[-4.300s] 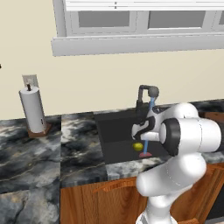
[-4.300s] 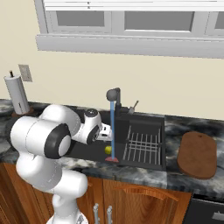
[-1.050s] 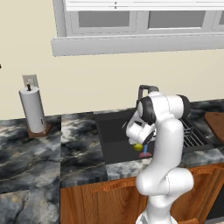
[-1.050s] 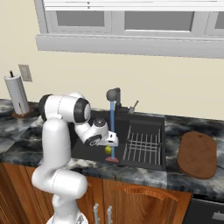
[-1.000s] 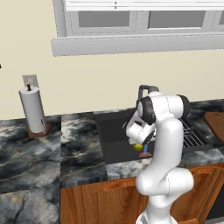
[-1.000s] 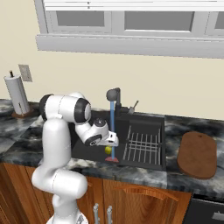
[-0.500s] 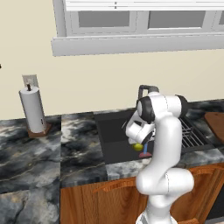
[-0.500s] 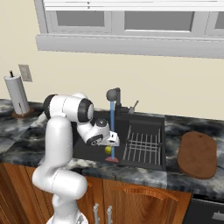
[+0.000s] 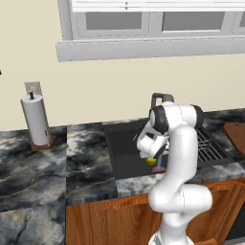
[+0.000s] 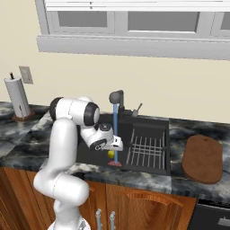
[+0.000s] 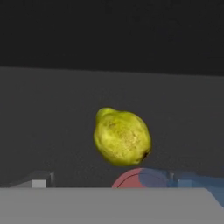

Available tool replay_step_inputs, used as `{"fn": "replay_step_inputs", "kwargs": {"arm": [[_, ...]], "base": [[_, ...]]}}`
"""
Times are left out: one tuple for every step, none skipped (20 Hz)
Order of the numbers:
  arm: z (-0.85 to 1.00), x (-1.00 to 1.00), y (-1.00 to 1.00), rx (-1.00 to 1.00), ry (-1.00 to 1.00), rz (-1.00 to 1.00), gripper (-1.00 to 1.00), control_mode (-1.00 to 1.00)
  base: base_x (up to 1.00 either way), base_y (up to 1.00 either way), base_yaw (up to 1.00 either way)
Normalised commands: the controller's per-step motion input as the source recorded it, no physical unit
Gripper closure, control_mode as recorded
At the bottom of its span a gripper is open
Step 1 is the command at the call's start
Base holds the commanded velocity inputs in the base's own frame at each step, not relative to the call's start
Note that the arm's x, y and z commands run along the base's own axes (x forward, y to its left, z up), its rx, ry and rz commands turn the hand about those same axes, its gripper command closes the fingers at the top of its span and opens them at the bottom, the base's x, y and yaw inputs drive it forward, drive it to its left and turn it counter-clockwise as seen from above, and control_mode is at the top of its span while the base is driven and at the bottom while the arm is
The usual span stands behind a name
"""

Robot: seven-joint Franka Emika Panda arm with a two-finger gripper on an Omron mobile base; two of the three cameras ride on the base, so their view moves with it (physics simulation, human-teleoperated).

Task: Pick the pear from the sink and place it on the cutting board to airdry. Then turn off the sink faucet.

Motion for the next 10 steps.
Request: {"fn": "replay_step_inputs", "kwargs": {"arm": [[-0.17,0.08,0.00,0.00,0.00,0.00,-1.00,-1.00],[-0.16,0.08,0.00,0.00,0.00,0.00,-1.00,-1.00],[-0.16,0.08,0.00,0.00,0.00,0.00,-1.00,-1.00],[-0.14,0.08,0.00,0.00,0.00,0.00,-1.00,-1.00],[-0.14,0.07,0.00,0.00,0.00,0.00,-1.00,-1.00],[-0.14,0.08,0.00,0.00,0.00,0.00,-1.00,-1.00],[-0.14,0.08,0.00,0.00,0.00,0.00,-1.00,-1.00],[-0.13,0.08,0.00,0.00,0.00,0.00,-1.00,-1.00],[-0.13,0.09,0.00,0.00,0.00,0.00,-1.00,-1.00],[-0.13,0.09,0.00,0.00,0.00,0.00,-1.00,-1.00]], "base": [[0.00,0.00,0.00],[0.00,0.00,0.00],[0.00,0.00,0.00],[0.00,0.00,0.00],[0.00,0.00,0.00],[0.00,0.00,0.00],[0.00,0.00,0.00],[0.00,0.00,0.00],[0.00,0.00,0.00],[0.00,0.00,0.00]]}}
